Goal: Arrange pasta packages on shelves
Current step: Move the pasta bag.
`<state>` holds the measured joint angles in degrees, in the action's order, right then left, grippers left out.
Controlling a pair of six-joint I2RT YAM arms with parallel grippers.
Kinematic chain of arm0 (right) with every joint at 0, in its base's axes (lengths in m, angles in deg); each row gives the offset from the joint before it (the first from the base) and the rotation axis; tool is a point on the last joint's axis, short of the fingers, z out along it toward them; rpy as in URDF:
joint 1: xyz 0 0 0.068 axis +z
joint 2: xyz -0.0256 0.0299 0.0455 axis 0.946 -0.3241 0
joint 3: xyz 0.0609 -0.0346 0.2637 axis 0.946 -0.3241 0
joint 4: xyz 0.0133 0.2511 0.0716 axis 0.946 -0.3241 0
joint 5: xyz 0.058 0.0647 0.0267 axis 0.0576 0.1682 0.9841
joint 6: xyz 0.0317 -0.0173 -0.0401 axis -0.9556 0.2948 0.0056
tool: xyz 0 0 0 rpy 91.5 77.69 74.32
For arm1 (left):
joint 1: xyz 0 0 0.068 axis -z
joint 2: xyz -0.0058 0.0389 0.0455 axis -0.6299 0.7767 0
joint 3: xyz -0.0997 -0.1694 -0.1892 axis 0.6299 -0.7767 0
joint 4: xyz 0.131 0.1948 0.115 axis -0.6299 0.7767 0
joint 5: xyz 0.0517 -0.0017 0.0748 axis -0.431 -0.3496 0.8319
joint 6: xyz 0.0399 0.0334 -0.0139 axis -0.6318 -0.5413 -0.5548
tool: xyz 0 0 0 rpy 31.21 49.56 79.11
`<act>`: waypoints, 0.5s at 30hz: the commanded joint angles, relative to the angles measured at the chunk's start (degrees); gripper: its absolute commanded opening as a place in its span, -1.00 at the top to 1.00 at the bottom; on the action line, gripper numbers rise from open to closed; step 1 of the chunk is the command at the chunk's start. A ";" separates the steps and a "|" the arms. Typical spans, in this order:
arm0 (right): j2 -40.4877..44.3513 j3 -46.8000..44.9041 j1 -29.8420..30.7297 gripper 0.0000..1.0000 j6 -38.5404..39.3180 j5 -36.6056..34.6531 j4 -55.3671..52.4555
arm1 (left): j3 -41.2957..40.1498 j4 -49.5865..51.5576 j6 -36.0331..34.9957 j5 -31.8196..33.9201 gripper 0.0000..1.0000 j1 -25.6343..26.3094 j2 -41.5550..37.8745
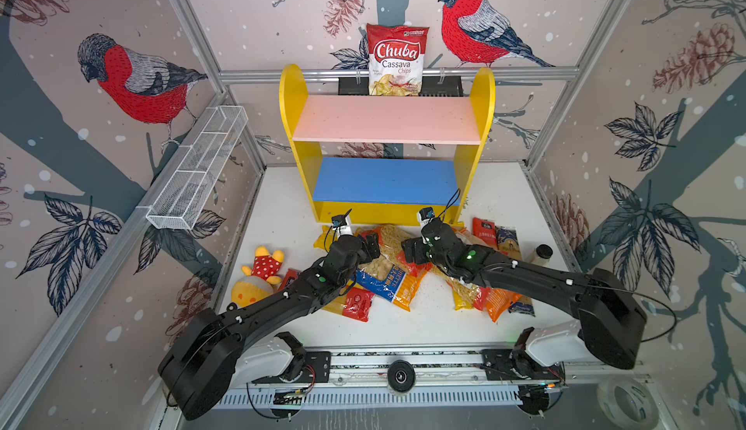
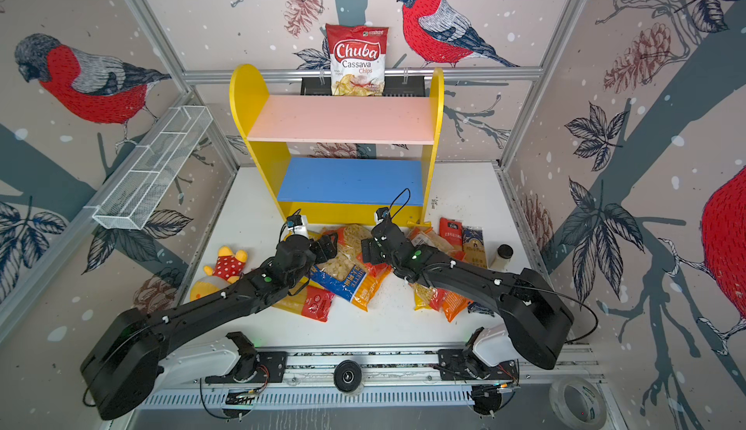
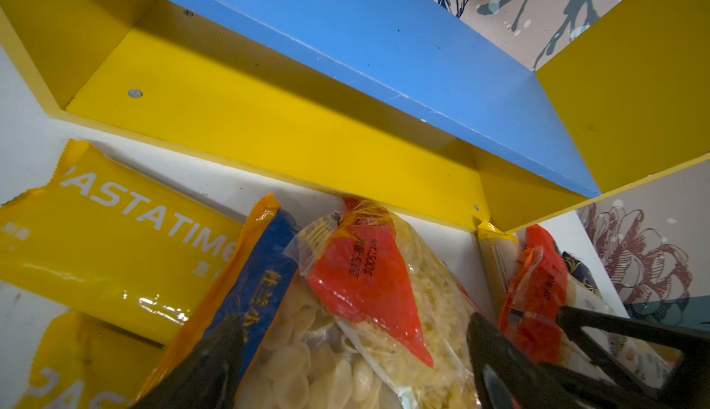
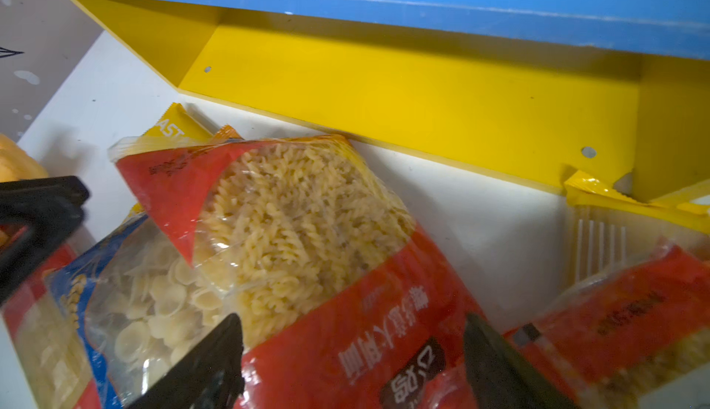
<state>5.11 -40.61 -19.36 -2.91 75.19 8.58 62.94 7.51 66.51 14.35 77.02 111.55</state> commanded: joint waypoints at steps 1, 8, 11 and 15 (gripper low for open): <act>-0.69 0.27 1.62 -0.72 1.21 -1.12 -3.91 | -0.80 3.31 2.99 -6.89 -0.76 -4.89 -2.40; -2.16 2.09 5.78 -0.68 2.55 -1.58 -6.04 | -0.98 9.70 1.26 -9.93 -0.73 -11.65 -8.89; -5.13 4.96 9.57 -0.71 4.73 -3.33 -6.58 | -1.16 10.80 1.30 -10.63 -0.73 -13.61 -9.70; -12.11 10.03 15.03 -0.85 8.83 -9.33 -8.37 | -3.08 9.05 3.06 -13.63 -0.73 -16.91 -10.82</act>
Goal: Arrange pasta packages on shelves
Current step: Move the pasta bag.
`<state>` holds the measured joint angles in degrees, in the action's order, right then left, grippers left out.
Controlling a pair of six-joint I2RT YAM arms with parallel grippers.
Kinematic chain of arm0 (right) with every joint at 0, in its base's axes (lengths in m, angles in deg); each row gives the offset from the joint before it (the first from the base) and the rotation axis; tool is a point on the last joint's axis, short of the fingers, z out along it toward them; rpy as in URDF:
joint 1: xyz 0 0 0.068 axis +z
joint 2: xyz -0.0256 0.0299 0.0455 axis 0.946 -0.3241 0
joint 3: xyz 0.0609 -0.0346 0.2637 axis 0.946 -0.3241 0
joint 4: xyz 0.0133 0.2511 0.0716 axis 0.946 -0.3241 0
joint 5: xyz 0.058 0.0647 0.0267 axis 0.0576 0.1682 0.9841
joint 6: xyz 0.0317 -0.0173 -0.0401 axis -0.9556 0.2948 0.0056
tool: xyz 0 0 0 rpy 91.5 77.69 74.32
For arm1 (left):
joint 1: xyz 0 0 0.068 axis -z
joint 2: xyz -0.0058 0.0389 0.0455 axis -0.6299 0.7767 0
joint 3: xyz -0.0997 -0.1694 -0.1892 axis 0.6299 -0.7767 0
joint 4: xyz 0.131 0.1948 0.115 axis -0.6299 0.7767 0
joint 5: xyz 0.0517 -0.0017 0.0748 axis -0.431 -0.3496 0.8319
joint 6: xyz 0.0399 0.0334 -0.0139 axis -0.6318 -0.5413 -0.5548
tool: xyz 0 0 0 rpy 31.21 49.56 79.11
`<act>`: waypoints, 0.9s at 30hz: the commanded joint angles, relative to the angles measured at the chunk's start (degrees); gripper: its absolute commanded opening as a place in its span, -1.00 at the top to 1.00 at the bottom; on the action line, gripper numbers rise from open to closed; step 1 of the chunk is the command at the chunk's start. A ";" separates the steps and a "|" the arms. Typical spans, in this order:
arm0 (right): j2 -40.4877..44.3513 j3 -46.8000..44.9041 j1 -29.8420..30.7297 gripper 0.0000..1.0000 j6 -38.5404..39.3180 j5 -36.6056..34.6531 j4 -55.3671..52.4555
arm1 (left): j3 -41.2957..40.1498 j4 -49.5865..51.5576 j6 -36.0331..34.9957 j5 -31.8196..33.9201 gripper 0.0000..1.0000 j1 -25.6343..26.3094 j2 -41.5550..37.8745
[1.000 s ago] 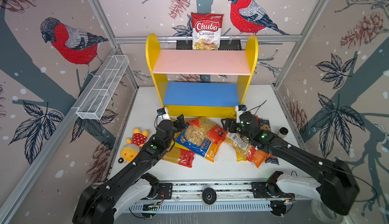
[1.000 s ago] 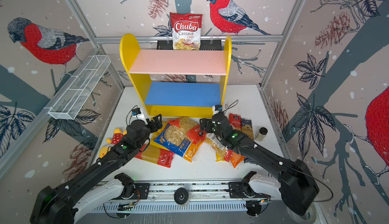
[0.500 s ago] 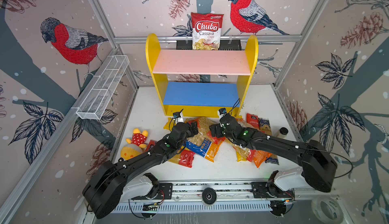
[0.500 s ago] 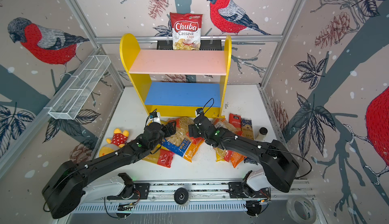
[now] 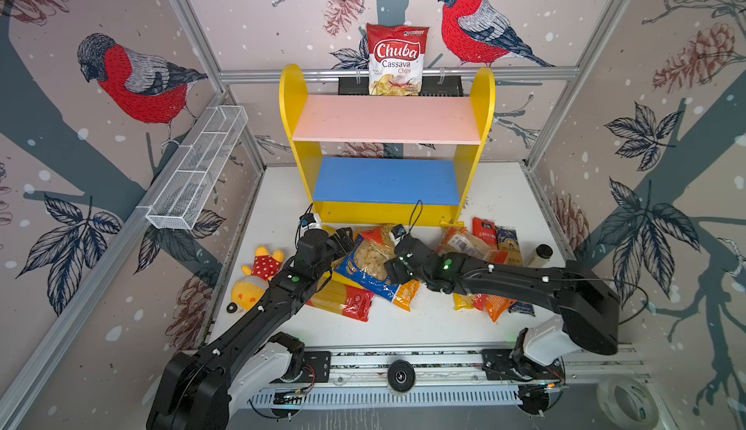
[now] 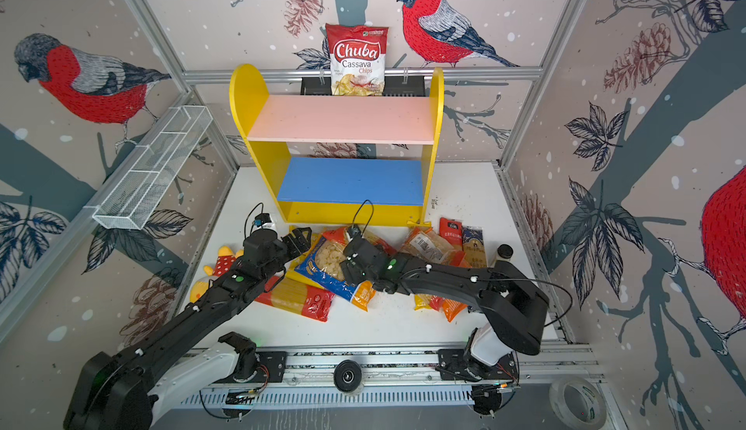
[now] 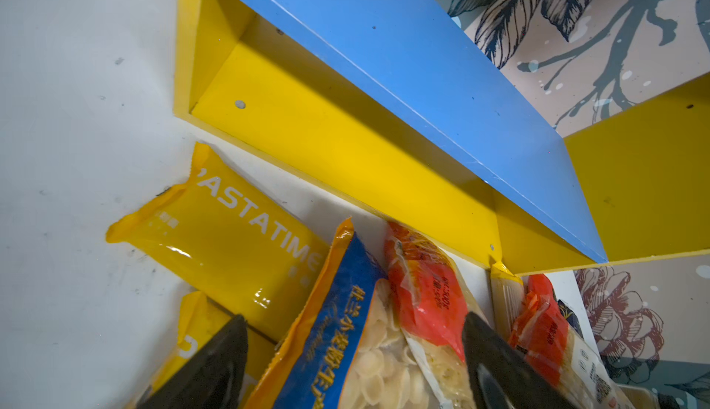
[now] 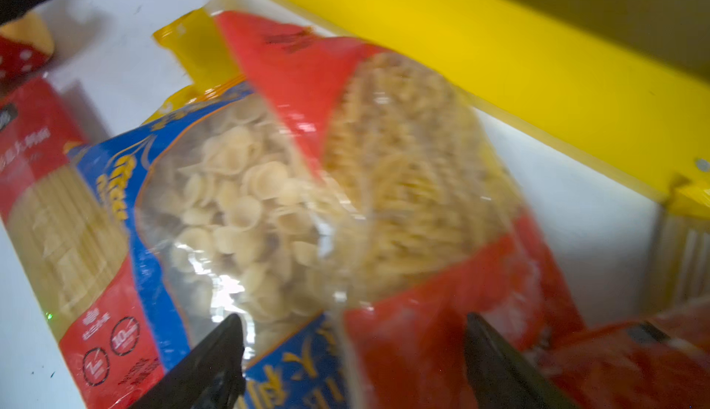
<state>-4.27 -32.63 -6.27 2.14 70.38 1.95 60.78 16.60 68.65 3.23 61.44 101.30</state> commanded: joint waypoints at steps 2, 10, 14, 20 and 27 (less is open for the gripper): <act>-5.54 4.46 2.85 -0.90 4.74 -8.30 -2.63 | -1.98 -1.05 1.68 -4.48 -0.72 -2.74 -0.69; -6.27 7.34 -1.62 -0.88 6.68 -13.87 -2.43 | -5.68 -5.37 2.97 -9.41 -0.71 -4.03 -0.12; -11.22 7.87 -3.08 -0.82 7.97 -13.44 -1.57 | -6.49 -9.33 3.58 -12.33 -0.70 -4.02 4.35; -12.62 6.09 -6.50 -0.50 6.13 -12.86 -2.60 | -5.70 -13.18 1.42 -14.69 -0.73 -3.89 9.41; -4.14 -2.23 -14.73 -0.28 2.44 -11.85 -5.12 | -0.59 -20.25 0.32 -19.17 -0.72 2.19 20.94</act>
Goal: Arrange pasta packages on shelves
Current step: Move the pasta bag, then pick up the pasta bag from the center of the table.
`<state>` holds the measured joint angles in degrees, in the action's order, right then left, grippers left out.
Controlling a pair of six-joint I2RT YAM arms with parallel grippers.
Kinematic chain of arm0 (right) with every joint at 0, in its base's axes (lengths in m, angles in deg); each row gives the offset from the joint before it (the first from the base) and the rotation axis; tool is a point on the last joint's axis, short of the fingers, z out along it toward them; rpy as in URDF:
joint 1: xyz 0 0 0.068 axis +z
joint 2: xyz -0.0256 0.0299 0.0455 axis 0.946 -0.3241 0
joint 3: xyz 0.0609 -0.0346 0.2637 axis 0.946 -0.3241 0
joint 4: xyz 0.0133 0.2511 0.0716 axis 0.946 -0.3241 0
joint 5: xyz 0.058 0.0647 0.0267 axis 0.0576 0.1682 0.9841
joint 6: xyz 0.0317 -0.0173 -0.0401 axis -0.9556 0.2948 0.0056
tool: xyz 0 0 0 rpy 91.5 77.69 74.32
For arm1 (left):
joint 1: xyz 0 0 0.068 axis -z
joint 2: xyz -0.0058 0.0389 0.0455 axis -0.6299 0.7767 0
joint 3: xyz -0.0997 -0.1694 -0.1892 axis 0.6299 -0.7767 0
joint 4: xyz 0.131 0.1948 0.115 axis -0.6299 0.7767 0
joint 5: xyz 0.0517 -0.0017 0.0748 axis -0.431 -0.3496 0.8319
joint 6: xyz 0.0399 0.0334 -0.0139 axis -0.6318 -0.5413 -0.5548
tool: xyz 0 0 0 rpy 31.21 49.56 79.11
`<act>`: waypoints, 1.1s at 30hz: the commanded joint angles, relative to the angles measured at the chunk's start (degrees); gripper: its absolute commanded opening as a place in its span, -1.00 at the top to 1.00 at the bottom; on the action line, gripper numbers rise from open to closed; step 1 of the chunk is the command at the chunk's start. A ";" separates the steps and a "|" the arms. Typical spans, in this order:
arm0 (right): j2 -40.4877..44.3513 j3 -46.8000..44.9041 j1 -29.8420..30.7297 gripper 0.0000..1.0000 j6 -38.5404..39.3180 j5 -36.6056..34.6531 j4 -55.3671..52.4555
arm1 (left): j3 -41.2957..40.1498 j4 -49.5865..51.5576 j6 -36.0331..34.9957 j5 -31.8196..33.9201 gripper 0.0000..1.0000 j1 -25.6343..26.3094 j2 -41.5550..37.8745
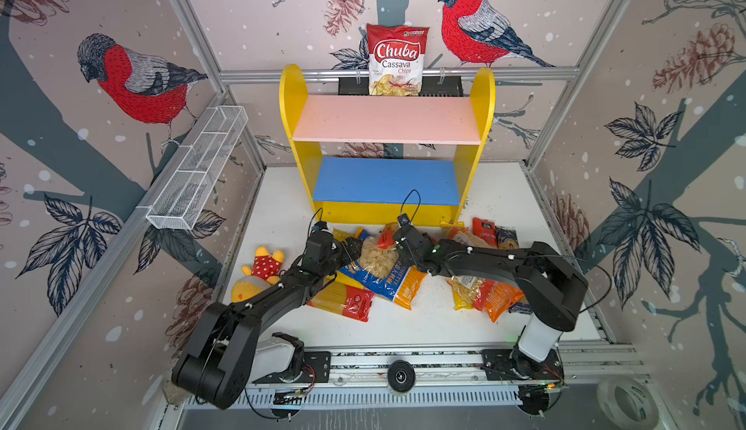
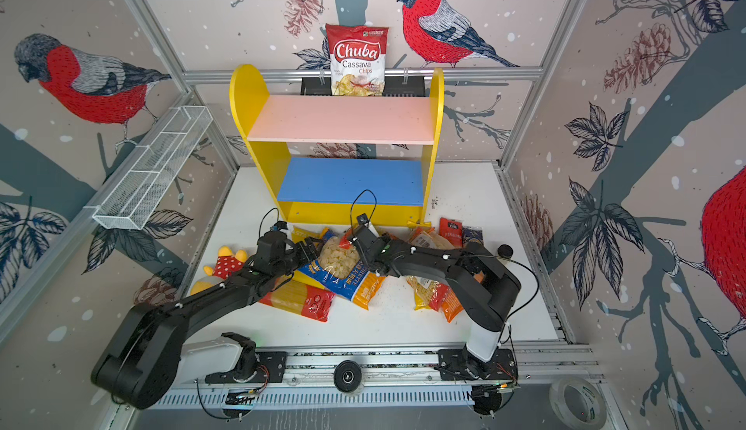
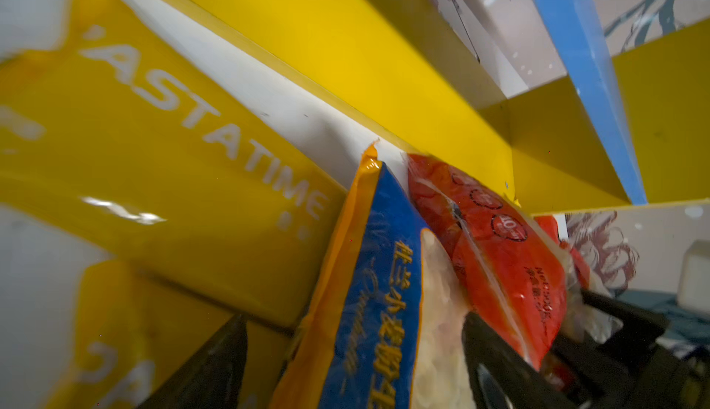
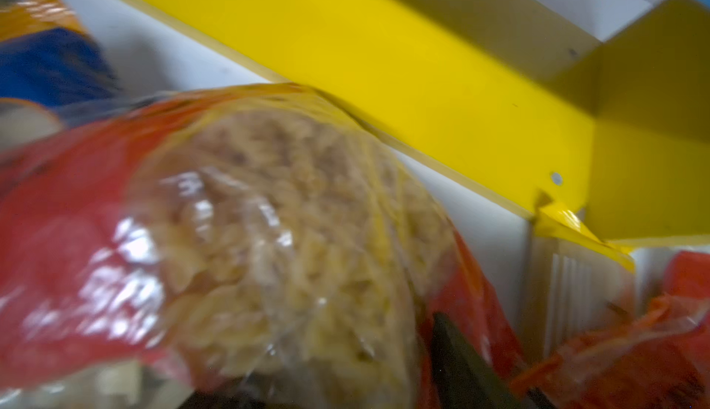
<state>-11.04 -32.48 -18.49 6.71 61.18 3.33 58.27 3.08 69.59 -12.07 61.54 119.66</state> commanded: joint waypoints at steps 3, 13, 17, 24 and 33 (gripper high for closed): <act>7.04 -5.40 -6.52 -0.28 -3.26 -1.01 -6.79 | 4.95 -9.62 -0.13 -6.31 -0.71 5.84 7.15; 18.02 -4.34 -9.71 -0.69 -5.37 7.92 -8.17 | 18.06 -9.14 -3.70 -14.60 -0.64 13.24 18.15; 17.46 -1.02 -3.65 -0.72 -4.04 6.24 -8.86 | 18.39 3.92 -7.82 -9.27 -0.65 8.48 11.66; 7.39 6.86 7.93 -0.69 0.91 12.13 -4.65 | 9.03 14.06 -6.38 5.88 -0.66 -1.81 -5.73; -7.18 19.77 9.92 -0.67 0.90 13.10 -3.75 | -0.71 10.59 0.15 1.29 -0.72 -20.83 -11.24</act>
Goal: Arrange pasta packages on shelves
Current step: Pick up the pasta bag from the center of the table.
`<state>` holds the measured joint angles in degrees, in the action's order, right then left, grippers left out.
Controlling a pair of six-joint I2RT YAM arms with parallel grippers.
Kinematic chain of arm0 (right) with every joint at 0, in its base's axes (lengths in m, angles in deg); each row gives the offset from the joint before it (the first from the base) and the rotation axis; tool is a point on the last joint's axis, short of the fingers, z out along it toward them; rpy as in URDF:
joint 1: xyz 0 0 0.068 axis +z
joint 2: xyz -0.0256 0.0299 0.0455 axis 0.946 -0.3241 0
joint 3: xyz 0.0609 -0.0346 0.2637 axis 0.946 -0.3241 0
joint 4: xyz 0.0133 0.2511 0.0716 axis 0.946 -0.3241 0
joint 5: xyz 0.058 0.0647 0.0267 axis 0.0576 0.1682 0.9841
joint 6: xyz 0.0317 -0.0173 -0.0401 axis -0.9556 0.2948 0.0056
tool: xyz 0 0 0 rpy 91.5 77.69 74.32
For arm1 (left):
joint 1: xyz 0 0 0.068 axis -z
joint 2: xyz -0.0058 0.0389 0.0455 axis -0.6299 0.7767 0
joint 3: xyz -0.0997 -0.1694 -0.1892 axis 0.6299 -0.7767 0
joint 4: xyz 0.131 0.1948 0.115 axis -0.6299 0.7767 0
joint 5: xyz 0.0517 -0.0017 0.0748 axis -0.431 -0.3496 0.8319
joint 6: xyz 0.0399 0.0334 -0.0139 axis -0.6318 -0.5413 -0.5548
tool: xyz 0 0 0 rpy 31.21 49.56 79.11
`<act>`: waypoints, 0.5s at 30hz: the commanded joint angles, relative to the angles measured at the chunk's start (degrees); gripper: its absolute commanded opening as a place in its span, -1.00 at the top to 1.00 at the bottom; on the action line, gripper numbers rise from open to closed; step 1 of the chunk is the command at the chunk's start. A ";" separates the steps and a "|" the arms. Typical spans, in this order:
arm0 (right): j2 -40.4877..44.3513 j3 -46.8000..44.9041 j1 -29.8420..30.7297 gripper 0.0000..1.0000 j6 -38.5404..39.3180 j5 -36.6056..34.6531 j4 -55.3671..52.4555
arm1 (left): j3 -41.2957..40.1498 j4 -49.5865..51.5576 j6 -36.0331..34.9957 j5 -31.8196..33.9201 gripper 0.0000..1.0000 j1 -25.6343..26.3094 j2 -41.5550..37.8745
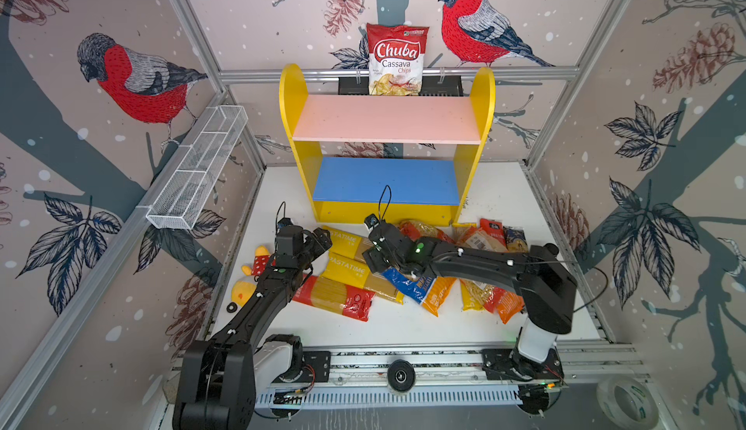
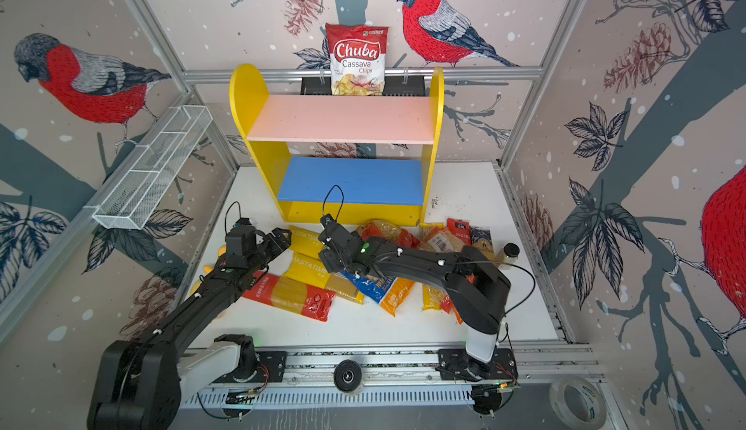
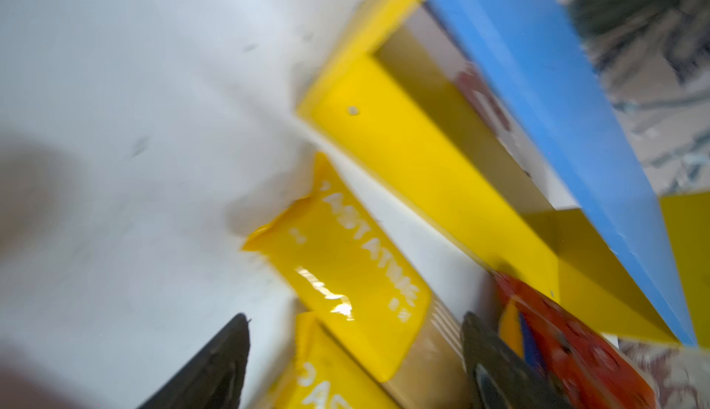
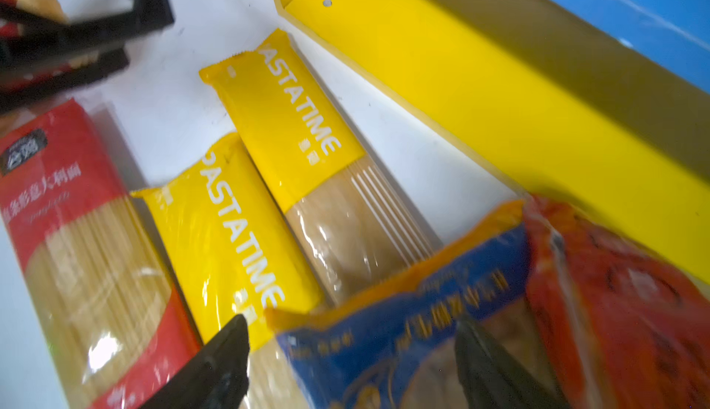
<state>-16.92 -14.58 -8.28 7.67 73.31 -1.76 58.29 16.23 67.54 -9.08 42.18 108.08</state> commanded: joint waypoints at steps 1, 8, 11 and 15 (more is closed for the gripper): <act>-1.46 2.16 -0.35 -0.67 -0.34 1.17 1.87 | -1.01 -3.58 2.68 -1.34 -0.71 -1.72 1.08; -0.01 -0.09 -1.14 -0.65 -2.70 -0.25 2.52 | -4.18 -19.47 10.32 -7.05 -0.66 -3.14 9.37; 1.60 -2.11 -1.70 -0.64 -3.82 -1.30 2.78 | -4.04 -22.79 12.97 -10.54 -0.63 -2.84 15.00; 3.60 -4.44 -2.90 -0.64 -5.55 -1.89 3.79 | -6.18 -29.73 16.84 -10.20 -0.51 -2.47 19.71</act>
<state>-14.43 -18.01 -10.66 4.35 73.02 -0.01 52.85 -6.02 80.37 -17.85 39.45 125.83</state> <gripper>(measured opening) 0.818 0.773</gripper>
